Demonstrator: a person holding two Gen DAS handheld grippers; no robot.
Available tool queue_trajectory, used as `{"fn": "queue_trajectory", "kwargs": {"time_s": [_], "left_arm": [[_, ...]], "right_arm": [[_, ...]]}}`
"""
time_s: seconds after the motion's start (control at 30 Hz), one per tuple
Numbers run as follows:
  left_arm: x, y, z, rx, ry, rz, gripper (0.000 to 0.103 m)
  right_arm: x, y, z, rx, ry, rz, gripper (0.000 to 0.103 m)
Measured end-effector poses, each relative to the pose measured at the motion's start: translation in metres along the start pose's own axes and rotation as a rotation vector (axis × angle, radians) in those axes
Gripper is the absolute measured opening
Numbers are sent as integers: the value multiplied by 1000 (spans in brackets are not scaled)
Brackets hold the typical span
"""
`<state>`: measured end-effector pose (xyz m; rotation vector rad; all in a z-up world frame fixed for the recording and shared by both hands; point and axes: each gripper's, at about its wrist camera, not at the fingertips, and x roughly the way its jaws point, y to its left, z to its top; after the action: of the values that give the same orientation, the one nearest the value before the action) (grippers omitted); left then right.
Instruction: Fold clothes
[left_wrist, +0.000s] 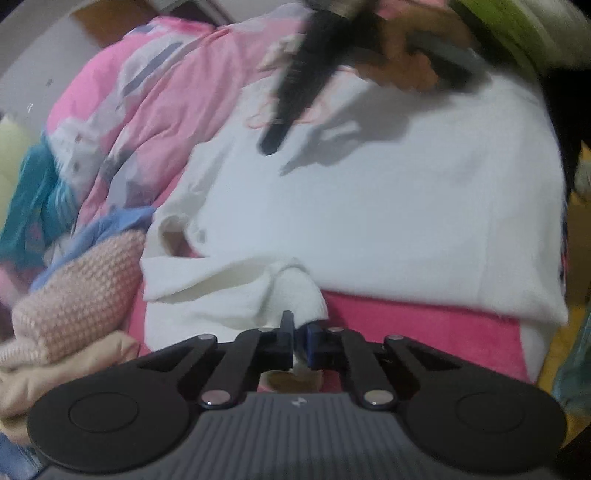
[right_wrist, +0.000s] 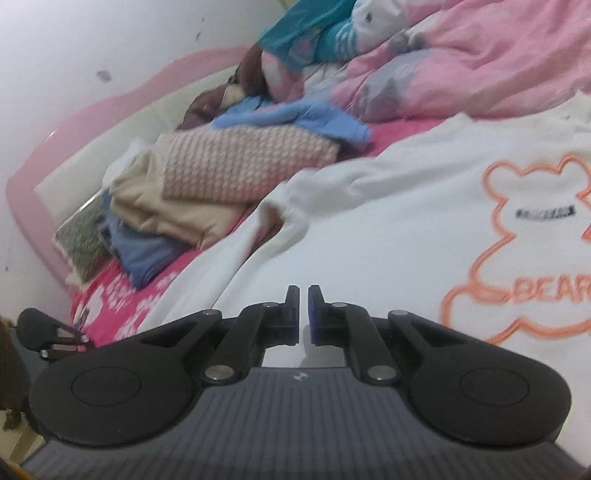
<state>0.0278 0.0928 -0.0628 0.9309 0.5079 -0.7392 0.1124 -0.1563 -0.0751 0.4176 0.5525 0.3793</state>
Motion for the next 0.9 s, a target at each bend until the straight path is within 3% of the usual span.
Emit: {"fn": "queue_trajectory", "kwargs": {"time_s": [0.1, 0.37, 0.5, 0.67, 0.9], "left_arm": [[-12, 43, 10, -171, -16, 22, 6], [-61, 233, 43, -838, -178, 146, 6], [-73, 314, 58, -1046, -231, 254, 6], [-88, 378, 67, -1166, -225, 409, 6], [-97, 412, 68, -1157, -196, 585, 5]], "right_arm": [[1, -18, 2, 25, -40, -19, 5], [3, -76, -5, 309, -84, 89, 5], [5, -75, -5, 309, -82, 114, 6], [7, -80, -6, 333, -88, 149, 6], [6, -84, -7, 355, -95, 184, 7]]}}
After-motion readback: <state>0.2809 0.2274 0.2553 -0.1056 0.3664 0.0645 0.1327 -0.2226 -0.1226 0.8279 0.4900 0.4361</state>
